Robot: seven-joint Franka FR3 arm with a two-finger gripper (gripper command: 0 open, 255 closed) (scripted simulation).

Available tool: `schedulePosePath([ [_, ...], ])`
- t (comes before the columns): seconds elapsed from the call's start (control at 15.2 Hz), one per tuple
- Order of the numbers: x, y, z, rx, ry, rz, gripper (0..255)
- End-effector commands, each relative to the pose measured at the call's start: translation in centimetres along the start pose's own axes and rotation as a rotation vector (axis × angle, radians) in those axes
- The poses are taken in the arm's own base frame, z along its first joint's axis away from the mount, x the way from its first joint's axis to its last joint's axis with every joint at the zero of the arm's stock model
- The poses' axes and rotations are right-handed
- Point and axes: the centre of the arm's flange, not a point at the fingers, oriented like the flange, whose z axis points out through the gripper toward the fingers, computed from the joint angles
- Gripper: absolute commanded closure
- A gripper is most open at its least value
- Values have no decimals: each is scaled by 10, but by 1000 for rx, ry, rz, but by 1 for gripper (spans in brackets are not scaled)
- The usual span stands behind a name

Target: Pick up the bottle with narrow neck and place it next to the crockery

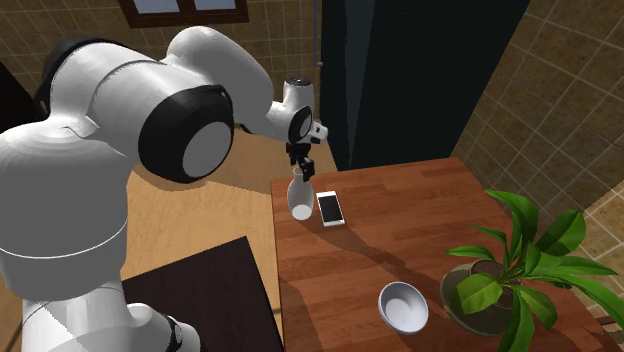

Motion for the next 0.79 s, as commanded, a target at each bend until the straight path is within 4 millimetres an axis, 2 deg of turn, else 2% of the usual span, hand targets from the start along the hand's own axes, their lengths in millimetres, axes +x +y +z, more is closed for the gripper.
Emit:
schedulePosePath([
  [0.0,0,0,10,0,0,0,0],
  [0.2,0,0,23,0,0,0,0],
  [0.73,0,0,23,0,0,0,0],
])
